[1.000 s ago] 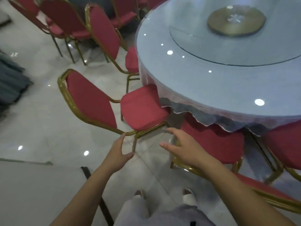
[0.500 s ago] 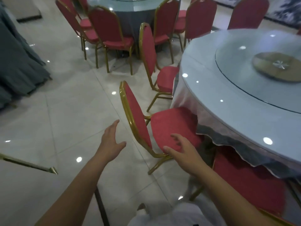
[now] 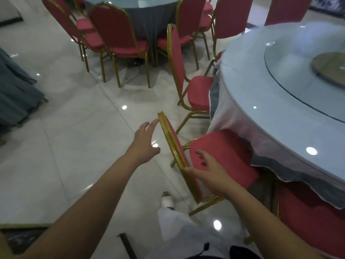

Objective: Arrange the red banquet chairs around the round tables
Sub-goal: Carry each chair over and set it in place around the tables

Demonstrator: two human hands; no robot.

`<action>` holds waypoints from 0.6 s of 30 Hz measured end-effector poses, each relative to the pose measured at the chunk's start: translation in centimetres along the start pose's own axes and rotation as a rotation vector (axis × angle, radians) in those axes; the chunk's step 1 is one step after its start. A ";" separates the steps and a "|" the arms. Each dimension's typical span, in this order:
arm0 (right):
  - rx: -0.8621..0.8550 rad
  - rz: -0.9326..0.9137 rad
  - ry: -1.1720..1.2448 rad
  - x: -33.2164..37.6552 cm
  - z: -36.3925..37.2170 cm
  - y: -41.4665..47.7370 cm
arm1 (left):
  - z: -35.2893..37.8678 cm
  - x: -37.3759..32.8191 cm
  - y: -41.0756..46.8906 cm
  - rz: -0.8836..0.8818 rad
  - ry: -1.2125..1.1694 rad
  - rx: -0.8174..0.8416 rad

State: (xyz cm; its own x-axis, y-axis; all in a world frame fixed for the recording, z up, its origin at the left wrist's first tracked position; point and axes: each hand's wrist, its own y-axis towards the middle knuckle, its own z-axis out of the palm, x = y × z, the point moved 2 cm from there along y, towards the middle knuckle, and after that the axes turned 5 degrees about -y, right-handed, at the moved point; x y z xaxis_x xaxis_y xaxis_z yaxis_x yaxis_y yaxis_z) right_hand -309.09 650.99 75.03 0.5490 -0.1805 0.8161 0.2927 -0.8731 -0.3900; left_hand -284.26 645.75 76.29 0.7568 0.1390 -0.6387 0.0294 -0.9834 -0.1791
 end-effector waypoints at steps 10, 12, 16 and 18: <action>0.299 0.073 0.021 6.4 1.1 12.5 | -3.3 1.2 13.5 0.186 0.311 0.299; 0.339 0.081 0.017 6.5 0.6 12.7 | -3.1 1.2 15.4 0.251 0.353 0.371; 0.285 0.152 0.002 5.5 1.3 12.0 | -1.3 0.7 18.8 0.502 0.517 0.571; 0.289 0.214 0.019 4.7 1.9 11.5 | -0.3 0.2 19.9 0.590 0.595 0.706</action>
State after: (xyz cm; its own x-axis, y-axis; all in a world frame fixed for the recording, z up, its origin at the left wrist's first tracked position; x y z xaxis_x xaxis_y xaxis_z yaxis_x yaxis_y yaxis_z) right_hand -301.67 640.97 73.62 0.6081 -0.3565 0.7094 0.3833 -0.6506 -0.6556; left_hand -283.34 626.13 72.78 0.7285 -0.5975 -0.3351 -0.6785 -0.5619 -0.4732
